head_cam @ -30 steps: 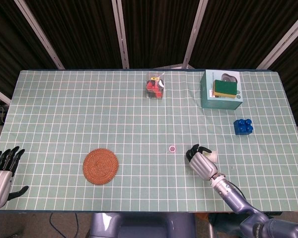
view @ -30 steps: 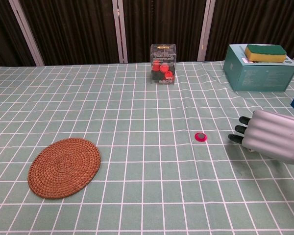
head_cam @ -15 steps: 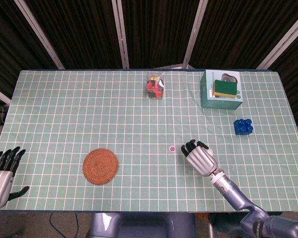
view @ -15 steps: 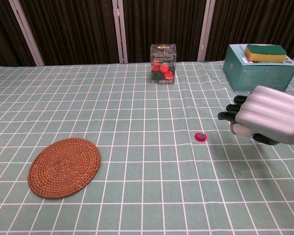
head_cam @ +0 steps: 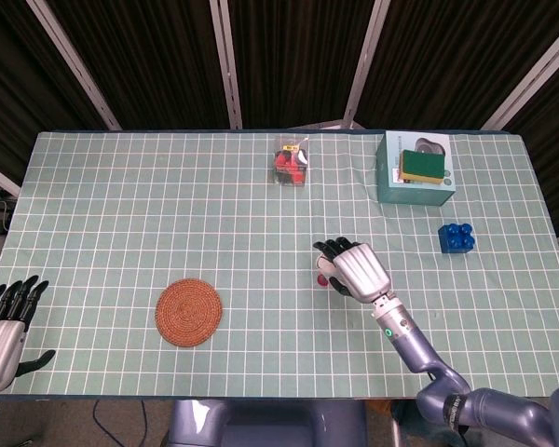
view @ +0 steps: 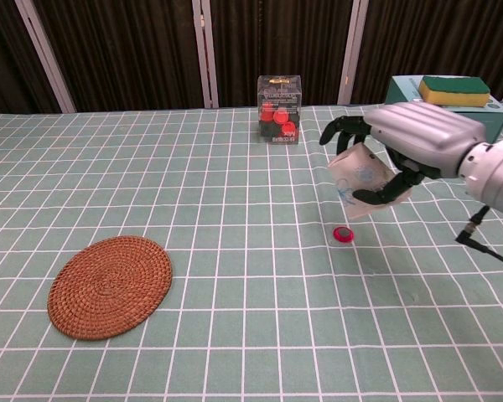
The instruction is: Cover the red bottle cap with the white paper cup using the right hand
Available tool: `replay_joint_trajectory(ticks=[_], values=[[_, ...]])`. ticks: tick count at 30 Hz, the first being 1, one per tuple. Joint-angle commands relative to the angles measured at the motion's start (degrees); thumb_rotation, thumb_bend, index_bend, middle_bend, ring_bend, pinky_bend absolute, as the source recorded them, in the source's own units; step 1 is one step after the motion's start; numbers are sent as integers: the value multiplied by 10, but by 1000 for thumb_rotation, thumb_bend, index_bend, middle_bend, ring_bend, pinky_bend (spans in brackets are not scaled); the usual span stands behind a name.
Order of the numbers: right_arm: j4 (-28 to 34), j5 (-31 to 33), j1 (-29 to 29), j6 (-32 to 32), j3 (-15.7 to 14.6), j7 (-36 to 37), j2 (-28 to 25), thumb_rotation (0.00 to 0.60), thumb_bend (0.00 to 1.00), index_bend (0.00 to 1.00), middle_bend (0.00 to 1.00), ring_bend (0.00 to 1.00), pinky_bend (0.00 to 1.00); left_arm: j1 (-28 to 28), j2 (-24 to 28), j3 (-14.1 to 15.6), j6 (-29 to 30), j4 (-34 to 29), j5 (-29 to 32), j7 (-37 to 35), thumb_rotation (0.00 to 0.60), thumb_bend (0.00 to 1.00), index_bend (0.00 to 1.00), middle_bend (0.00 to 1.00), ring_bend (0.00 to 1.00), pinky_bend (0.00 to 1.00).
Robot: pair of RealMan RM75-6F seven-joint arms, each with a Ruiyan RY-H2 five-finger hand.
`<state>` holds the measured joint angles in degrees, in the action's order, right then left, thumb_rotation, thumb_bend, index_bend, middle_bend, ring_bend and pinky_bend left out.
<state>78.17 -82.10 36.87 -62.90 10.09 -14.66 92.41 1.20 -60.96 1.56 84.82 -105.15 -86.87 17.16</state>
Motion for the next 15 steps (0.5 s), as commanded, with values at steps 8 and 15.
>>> replay_joint_trajectory(ticks=[8,15], values=[[-51,50,46,50,35,25,66,600,356,229,427,298,613,2,3,-4,-4,1,10,-7,600,0,0,0,0,0],[-81,61,60,57,37,17,91,600,344,230,427,294,601,4,3,-6,-7,2,18,-9,600,0,0,0,0,0]])
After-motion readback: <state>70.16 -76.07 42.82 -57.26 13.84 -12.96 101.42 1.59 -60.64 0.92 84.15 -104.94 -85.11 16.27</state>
